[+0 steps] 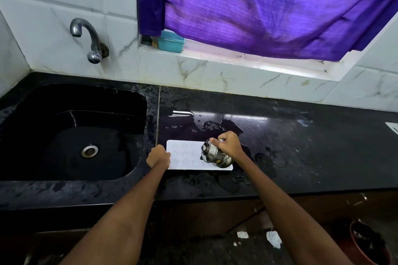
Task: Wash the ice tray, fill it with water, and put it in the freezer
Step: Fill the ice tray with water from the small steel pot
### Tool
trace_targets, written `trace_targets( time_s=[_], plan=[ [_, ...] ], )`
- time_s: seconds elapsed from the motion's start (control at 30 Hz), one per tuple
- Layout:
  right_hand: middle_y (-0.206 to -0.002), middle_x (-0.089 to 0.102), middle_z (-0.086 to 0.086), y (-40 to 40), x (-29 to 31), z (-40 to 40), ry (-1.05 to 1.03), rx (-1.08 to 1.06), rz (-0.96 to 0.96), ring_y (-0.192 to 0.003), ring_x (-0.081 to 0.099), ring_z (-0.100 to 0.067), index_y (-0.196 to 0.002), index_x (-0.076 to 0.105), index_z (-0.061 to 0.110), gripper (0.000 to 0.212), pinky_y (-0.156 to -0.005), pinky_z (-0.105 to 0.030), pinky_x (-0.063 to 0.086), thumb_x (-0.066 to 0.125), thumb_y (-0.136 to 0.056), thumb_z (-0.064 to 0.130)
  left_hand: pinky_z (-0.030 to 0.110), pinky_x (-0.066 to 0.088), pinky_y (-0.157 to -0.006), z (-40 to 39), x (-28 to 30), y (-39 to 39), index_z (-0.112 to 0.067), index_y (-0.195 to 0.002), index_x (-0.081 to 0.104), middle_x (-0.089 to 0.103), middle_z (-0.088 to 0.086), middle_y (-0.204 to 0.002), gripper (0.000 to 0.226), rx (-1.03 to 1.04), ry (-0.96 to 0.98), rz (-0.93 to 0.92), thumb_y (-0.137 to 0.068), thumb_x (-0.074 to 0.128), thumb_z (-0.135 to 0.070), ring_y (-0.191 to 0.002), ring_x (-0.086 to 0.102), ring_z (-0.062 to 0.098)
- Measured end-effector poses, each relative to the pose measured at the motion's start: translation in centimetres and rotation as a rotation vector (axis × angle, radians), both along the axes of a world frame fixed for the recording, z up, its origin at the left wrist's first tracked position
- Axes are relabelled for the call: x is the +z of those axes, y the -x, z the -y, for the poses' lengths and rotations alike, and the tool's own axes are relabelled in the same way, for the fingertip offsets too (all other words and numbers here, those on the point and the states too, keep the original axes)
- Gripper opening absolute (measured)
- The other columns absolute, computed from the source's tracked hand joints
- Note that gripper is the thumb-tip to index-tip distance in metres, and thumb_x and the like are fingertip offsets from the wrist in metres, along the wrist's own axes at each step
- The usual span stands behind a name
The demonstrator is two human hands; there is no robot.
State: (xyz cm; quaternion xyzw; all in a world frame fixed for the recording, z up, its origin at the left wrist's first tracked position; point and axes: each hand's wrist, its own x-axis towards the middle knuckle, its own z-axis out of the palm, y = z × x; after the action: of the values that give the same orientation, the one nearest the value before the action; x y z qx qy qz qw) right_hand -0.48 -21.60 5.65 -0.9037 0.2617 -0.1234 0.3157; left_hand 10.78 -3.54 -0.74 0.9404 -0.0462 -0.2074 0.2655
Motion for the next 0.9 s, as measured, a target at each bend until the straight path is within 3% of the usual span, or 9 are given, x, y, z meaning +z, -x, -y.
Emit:
trace_targets(
  time_s=[0.67,0.9],
  plan=[
    [-0.043,0.018,0.003,0.4,0.1,0.6,0.033,-0.016,0.0,-0.043,0.017,-0.011,-0.044,0.017,0.02,0.063,-0.047,-0.025,0.018,0.069,-0.08,0.016,0.04,0.051,-0.089,0.4,-0.3,-0.3,-0.004,-0.116,0.063,0.064,0.016,-0.121,0.032,-0.038,-0.068,0.03,-0.091,0.062,-0.024,-0.112,0.062,0.033],
    [-0.043,0.018,0.003,0.6,0.3,1.1,-0.038,-0.045,0.06,-0.042,0.017,-0.009,-0.042,0.02,0.02,0.063,-0.043,-0.017,0.016,0.07,-0.079,0.012,0.04,0.051,-0.089,0.3,-0.3,-0.3,-0.004,-0.117,0.062,0.062,0.016,-0.123,0.032,-0.054,-0.082,0.037,-0.092,0.061,-0.025,-0.113,0.061,0.033]
  ],
)
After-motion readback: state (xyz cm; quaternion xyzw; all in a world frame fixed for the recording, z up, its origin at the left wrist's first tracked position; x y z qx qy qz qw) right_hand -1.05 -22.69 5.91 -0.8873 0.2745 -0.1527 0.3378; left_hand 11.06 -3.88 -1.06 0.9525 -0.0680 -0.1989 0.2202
